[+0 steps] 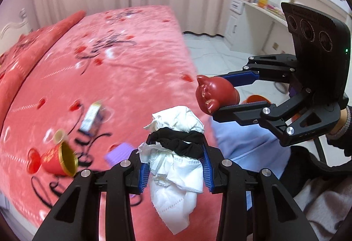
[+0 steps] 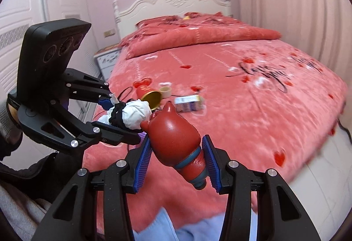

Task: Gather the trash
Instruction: 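Carry the tissue and red plush toy over the orange bucket with both tools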

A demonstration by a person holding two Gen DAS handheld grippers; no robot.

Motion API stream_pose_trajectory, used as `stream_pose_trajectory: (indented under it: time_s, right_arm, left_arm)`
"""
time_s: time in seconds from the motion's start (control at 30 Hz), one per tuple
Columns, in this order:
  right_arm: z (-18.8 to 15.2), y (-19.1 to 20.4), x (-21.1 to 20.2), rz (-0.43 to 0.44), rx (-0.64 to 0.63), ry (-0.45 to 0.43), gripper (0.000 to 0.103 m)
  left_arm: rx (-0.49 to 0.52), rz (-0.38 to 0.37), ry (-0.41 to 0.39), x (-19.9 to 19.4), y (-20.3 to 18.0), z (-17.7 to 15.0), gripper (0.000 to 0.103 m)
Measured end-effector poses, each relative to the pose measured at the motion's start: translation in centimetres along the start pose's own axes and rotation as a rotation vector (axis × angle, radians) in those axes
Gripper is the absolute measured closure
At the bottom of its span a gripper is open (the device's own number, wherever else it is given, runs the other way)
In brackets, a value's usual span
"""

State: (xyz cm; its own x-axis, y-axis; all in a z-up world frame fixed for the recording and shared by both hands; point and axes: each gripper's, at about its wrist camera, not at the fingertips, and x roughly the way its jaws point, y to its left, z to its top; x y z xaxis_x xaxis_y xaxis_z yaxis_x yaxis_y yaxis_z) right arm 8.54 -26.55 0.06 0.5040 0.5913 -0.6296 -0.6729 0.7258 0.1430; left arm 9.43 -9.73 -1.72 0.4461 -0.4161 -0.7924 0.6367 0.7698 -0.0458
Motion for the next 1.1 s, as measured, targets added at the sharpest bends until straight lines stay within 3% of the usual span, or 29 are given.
stream_pose_trajectory:
  time_s: [0.2, 0.67, 0.83, 1.1]
  right_arm:
    - [-4.5, -4.5, -6.1, -0.112, 0.134, -0.04, 0.056]
    - [-16.3, -15.0, -18.6, -0.393, 0.437, -0.083, 0.056]
    - [-21.1, -18.3, -21.5, -0.471, 0.557, -0.08, 0.056]
    - [-26.3, -22.0, -22.2, -0.513, 0.697, -0.072, 0.056]
  left_arm:
    - [0.095, -0.076, 0.003, 2.7, -4.7, 2.9, 0.062]
    - [0.338, -0.321, 0.073, 13.2, -17.8, 10.7, 0.062]
    - [0.386, -0.4, 0.103, 16.7, -21.4, 11.9, 0.062]
    - [0.442, -0.463, 0.179, 22.1, -25.6, 12.2, 0.062]
